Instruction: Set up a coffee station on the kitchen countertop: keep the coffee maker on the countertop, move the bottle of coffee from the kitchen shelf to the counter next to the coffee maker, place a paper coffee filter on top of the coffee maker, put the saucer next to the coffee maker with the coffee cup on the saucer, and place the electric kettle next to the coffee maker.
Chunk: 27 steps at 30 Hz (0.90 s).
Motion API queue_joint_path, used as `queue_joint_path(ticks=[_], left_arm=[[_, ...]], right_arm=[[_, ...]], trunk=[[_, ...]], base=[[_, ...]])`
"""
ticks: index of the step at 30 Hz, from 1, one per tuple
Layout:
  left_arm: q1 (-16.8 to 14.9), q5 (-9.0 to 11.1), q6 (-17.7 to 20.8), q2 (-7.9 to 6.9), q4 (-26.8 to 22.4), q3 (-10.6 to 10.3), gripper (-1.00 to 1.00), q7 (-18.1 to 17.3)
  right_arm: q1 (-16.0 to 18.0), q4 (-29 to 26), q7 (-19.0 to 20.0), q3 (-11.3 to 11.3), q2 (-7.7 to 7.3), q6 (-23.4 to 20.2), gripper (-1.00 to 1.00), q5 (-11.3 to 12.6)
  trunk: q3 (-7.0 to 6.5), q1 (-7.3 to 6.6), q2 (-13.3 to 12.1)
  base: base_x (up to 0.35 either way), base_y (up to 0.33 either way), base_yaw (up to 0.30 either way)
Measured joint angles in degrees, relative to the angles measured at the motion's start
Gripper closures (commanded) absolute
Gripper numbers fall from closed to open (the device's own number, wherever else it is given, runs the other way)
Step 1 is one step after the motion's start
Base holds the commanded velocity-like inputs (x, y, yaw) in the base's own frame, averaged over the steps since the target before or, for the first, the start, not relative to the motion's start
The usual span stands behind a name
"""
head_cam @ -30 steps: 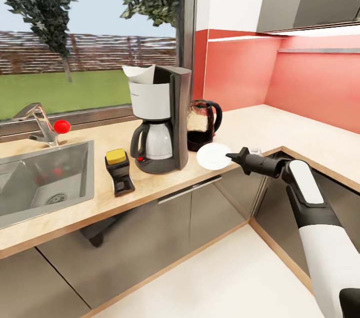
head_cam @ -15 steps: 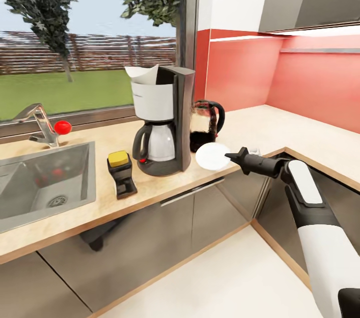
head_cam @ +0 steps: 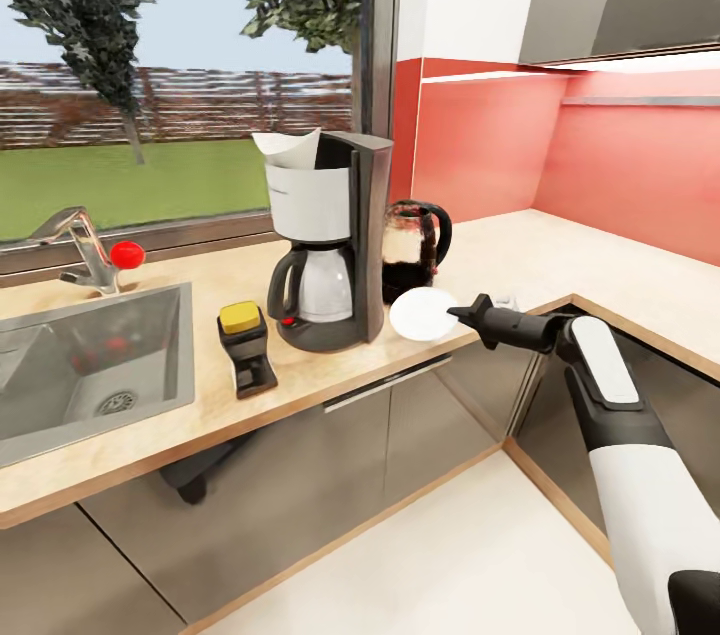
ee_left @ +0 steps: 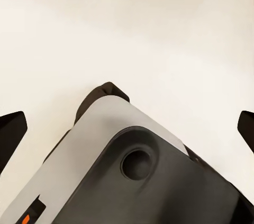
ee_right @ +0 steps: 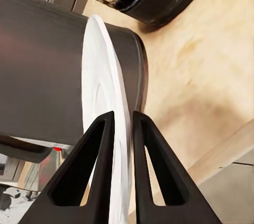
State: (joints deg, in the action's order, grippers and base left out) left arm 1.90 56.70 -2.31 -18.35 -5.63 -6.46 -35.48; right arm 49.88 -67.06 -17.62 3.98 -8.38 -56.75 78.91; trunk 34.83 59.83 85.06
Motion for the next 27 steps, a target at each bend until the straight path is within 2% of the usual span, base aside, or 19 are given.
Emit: queue_joint_path(ticks=[27], left_arm=[[0.0,0.0,0.0,0.00,0.0,0.0,-1.00,0.0]], right_arm=[[0.0,0.0,-0.2,0.0,0.03,0.0,1.00,0.0]], trunk=[[0.00,0.00,0.0]], base=[[0.000,0.000,0.000]])
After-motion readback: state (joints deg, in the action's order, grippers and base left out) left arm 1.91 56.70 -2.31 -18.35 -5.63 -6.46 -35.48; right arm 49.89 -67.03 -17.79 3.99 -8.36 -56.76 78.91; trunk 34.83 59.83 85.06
